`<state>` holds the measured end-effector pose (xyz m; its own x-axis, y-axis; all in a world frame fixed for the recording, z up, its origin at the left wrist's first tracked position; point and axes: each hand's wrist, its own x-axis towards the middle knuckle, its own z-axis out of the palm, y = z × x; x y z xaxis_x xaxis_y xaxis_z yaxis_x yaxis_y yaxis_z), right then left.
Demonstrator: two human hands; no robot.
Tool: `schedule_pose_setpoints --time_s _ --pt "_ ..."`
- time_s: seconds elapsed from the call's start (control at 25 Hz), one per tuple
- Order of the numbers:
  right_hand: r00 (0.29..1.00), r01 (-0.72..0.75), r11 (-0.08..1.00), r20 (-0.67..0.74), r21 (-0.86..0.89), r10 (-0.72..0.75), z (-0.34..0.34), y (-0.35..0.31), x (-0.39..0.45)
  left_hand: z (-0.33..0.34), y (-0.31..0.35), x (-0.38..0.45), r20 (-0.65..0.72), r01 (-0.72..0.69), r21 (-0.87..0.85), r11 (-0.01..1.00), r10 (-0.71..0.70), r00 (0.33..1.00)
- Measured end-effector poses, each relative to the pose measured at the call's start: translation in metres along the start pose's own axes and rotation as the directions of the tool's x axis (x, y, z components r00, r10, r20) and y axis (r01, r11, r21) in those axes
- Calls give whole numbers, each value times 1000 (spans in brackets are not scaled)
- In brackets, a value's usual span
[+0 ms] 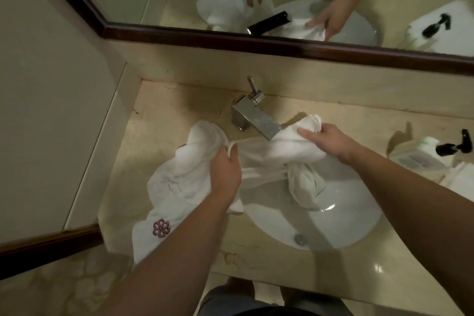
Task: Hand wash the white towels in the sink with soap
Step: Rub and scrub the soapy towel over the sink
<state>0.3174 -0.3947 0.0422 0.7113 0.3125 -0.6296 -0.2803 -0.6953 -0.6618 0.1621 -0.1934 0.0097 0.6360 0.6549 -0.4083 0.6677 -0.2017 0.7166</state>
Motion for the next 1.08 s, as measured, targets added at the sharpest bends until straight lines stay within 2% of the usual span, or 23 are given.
schedule_pose_setpoints --time_s 0.08,0.16,0.2,0.28,0.4,0.52,0.68,0.84,0.96,1.08 --pt "997 1 999 83 -48 3 -12 12 -29 -7 6 -7 9 -77 161 984 76 997" --pt "999 -35 989 30 -141 39 -20 28 -45 -13 18 -14 83 -125 257 958 106 991" --pt "999 -46 988 -21 -147 43 -22 32 -54 -16 29 -19 140 -150 238 960 119 983" --pt "995 -20 998 -96 -51 15 -27 36 -71 -20 52 -29 243 -203 50 978 185 952" --pt "979 78 992 -196 99 -58 -31 22 -101 -25 87 -41 298 -244 -150 958 280 913" --pt "925 224 933 -363 280 -113 -33 -6 -122 -34 129 -52 350 -298 -186 936 347 870" --pt "823 338 836 -567 432 -39 -36 -41 -142 -52 179 -61 393 -439 -196 877 481 784" --pt "793 421 754 -608 505 -36 -44 -61 -162 -63 198 -60 330 -500 -246 830 557 762" --pt "793 433 722 -608 540 -22 -40 -73 -169 -60 201 -75 421 -532 -232 814 577 700" --pt "809 419 713 -587 562 -12 -25 -80 -170 -50 202 -94 454 -524 -309 794 607 652"
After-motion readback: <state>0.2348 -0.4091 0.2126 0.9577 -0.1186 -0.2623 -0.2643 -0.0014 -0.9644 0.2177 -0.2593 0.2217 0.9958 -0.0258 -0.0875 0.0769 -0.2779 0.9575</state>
